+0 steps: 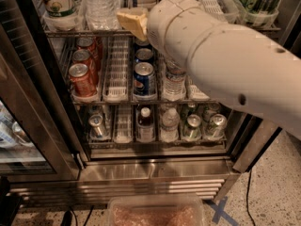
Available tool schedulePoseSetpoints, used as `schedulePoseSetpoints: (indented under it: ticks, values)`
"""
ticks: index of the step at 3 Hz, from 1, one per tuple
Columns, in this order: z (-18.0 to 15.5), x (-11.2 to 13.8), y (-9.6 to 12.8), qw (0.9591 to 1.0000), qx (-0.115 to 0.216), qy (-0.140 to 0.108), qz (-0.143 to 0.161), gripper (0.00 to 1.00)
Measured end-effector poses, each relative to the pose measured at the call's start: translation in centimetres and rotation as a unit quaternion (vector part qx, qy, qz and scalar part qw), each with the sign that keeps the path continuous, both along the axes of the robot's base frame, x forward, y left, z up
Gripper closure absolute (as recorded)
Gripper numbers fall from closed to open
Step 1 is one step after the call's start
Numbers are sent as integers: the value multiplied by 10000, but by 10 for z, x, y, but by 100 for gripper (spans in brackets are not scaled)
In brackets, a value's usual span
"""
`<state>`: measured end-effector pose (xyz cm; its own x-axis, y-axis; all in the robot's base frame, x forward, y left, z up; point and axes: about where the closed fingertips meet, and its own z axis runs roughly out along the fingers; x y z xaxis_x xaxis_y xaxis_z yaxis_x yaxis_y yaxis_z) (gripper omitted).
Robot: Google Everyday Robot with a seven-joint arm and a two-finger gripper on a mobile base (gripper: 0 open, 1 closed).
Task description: Pick blue plastic bottle from top shelf of fridge
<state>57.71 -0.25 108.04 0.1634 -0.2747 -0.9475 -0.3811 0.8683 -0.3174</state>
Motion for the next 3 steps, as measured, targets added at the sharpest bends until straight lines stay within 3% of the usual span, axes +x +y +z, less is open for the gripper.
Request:
schedulePoseSetpoints:
  ticks: [3]
  values:
    - [3, 35, -8, 9991, 188, -209, -327, 25]
